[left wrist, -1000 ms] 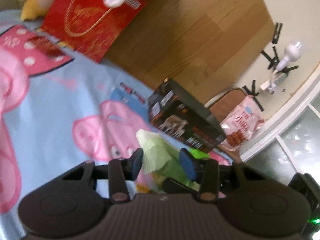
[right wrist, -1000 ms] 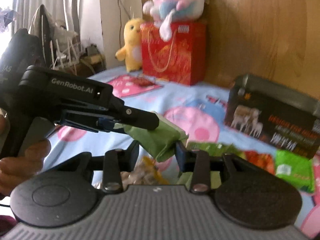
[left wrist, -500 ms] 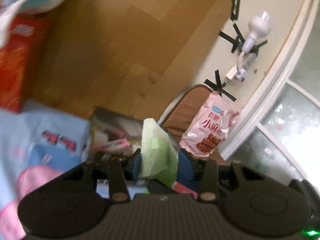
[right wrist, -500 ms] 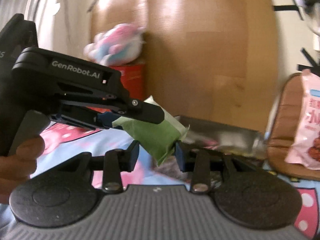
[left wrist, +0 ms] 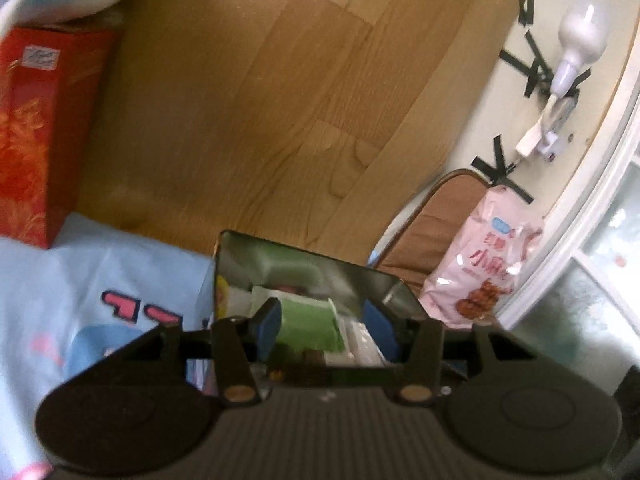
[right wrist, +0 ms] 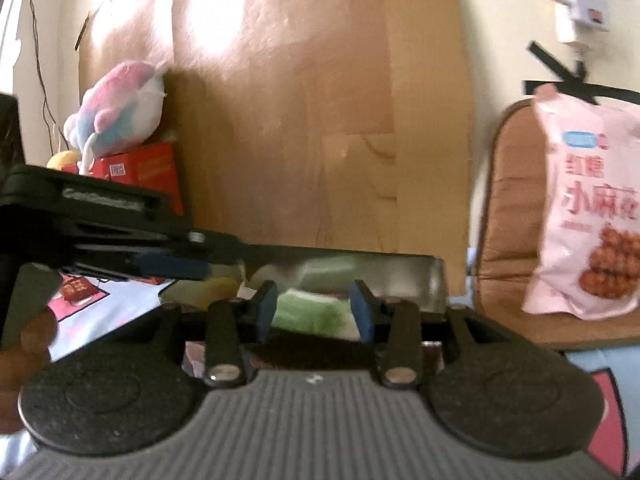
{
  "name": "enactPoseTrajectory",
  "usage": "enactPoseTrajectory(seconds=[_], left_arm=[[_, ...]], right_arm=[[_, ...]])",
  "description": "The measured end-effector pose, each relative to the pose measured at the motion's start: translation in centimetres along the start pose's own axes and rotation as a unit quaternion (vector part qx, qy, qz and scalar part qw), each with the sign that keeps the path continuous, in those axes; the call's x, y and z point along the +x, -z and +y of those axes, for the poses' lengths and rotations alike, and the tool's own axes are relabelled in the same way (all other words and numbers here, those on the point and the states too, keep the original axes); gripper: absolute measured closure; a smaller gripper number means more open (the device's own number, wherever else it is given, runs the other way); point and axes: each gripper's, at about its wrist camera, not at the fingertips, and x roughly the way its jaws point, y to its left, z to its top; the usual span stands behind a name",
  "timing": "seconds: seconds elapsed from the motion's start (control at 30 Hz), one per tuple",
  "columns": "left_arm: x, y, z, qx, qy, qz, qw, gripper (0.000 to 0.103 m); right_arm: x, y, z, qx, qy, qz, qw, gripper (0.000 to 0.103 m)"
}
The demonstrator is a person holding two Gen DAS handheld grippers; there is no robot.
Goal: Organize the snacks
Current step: 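Carry the leaf-pattern bag into the black box and open the left gripper, then grasp the bright green packet with the left gripper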
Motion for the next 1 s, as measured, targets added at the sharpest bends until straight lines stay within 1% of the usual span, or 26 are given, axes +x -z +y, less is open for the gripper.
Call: enactPoseTrajectory(seconds=[0.1,0.17,0.2,0.3,0.4,0.47,0.53,0.63,0.7,0.8,0.83,0.87,0.9,0.93,0.97,1.0], left_arm=[[-1.9,1.3,0.6,-0.008,0.002,0.003,1.0,0.053],[-3.0,2.7,1.0,-0.012,0.002,0.011,0.9999,0.052],[-3.4,3.2,1.1,-0.012,0.001,0.017,0.9998,0.052],[-4.0,5.1,1.5,-0.009,-0.017,0.032,0.9993,0.052],[-4.5,6.3,2.2,-0.027,-0.027,0.047,0.9981,0.052],[-4.8,7.0,2.7,-0.043,-0.022,0.055,0.9974,0.052],[-5.1,7.7,2.6,-0.041,-0.023,0.058,0.9972,0.052],[-5.3,8.5,2.4,-0.042,-0.024,0.065,0.9967,0.052],[-5.4,8.7,2.4,-0.045,-0.026,0.067,0.9964,0.052],[-6.0,8.8,2.7,-0.052,-0.03,0.063,0.9962,0.052],[-6.1,8.7,2.8,-0.055,-0.032,0.061,0.9961,0.052],[-6.4,8.6,3.0,-0.059,-0.033,0.059,0.996,0.052],[-6.5,8.6,3.1,-0.062,-0.035,0.058,0.9958,0.052],[-6.6,8.6,3.2,-0.065,-0.036,0.057,0.9956,0.052],[-6.7,8.6,3.2,-0.066,-0.037,0.058,0.9954,0.052],[-6.7,8.7,3.2,-0.067,-0.038,0.059,0.9953,0.052]], right_arm=[[-2.2,1.2,-1.4,0.023,0.002,0.001,1.0,0.059],[-2.8,2.0,-2.7,0.056,0.001,0.018,0.998,0.059],[-3.1,2.5,-3.3,0.081,-0.006,0.032,0.996,0.059],[-3.4,4.2,-4.9,0.159,-0.038,0.078,0.983,0.06],[-4.0,5.8,-5.4,0.203,-0.047,0.097,0.973,0.061],[-4.4,6.3,-5.6,0.207,-0.032,0.099,0.973,0.061],[-4.5,6.4,-6.0,0.214,-0.011,0.097,0.972,0.06],[-4.0,6.2,-6.7,0.215,0.036,0.088,0.972,0.059],[-3.1,5.9,-6.6,0.201,0.038,0.098,0.974,0.058],[-1.9,5.8,-5.7,0.182,0.021,0.119,0.976,0.058],[-1.9,5.9,-5.7,0.184,0.015,0.12,0.976,0.06],[-2.2,5.9,-5.7,0.186,0.009,0.118,0.975,0.07],[-2.5,5.9,-5.6,0.19,-0.001,0.113,0.975,0.078],[-2.9,5.9,-5.4,0.187,0.008,0.11,0.976,0.082],[-3.3,5.8,-5.1,0.178,0.014,0.106,0.978,0.089],[-3.7,5.8,-5.0,0.17,0.019,0.104,0.98,0.091]])
